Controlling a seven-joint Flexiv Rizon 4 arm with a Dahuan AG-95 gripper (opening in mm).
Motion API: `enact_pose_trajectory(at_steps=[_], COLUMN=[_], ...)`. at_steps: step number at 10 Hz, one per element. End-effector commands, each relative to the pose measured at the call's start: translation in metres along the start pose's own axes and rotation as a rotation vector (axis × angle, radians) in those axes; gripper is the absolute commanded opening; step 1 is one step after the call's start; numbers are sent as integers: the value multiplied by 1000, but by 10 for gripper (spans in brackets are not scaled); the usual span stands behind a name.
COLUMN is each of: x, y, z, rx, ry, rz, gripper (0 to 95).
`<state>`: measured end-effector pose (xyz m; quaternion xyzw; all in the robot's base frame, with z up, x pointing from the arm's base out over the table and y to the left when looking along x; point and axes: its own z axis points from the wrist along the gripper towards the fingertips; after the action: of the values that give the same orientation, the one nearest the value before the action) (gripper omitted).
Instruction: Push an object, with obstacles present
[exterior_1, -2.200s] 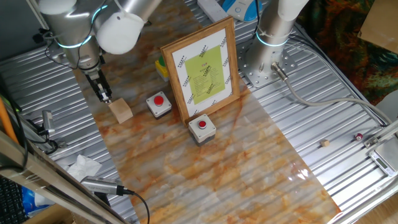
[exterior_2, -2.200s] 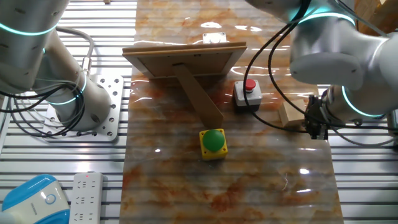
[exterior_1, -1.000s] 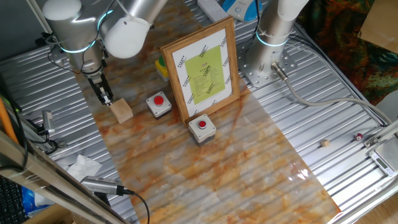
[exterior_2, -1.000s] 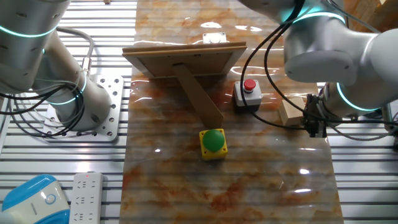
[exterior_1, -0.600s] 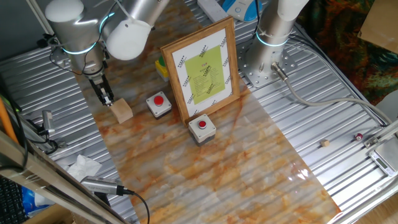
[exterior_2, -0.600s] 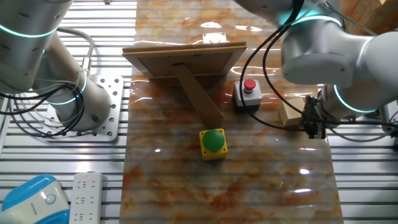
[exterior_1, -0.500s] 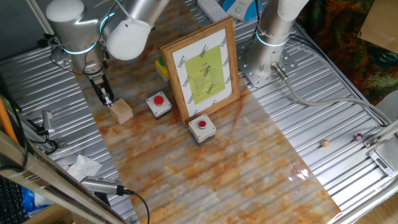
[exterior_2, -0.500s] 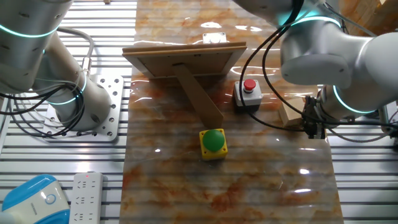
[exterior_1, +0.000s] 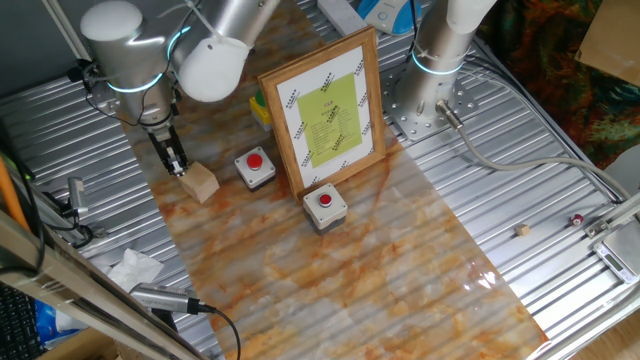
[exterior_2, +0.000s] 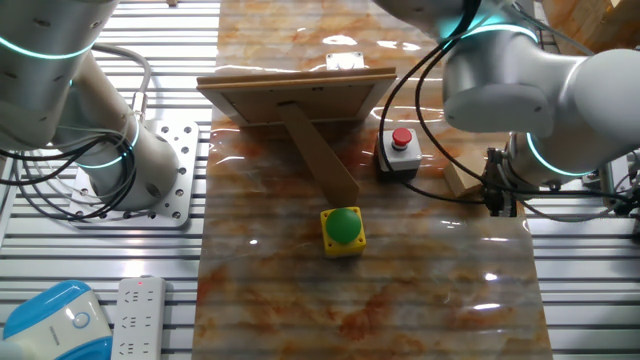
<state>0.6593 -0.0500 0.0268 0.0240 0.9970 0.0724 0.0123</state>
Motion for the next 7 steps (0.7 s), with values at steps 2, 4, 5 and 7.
enact_pose_trajectory(at_steps=[2,4,5,7], x=[1,2,3,6], y=[3,6,9,14], z=[2,4,5,9], rx=[0,4,5,17], ry=[-6,-7,-8,-11], rz=[7,9,13,19], gripper=[0,0,0,0])
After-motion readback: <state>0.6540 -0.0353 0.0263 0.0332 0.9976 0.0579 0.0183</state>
